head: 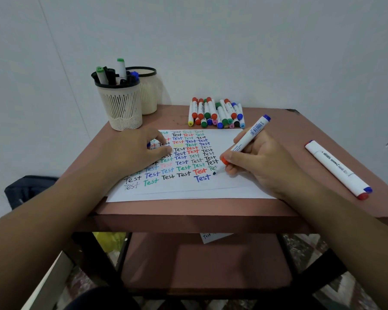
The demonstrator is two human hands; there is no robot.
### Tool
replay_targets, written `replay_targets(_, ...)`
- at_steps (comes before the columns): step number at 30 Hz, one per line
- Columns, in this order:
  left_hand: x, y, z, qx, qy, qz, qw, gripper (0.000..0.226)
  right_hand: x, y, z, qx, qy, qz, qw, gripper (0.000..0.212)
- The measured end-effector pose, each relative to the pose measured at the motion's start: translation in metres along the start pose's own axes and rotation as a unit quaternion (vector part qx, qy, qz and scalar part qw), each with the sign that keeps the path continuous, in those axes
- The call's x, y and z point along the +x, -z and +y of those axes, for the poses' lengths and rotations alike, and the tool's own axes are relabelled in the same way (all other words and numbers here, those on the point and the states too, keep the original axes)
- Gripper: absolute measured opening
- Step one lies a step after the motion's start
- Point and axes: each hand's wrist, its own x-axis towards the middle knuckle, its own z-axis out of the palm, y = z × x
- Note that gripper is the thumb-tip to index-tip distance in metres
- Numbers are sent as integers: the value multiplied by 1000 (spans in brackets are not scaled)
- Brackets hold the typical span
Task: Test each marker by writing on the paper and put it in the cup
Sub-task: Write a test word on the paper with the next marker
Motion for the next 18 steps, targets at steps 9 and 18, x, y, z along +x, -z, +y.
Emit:
replay_targets(9, 2, -2, -3, -7, -1, 3, 1000, 37, -1, 1, -1, -3, -3, 4, 1000, 27)
replay_targets(18, 2, -2, -4, -5, 1, -3, 1000, 37, 1, 0, 2, 0, -1, 2, 1000, 29)
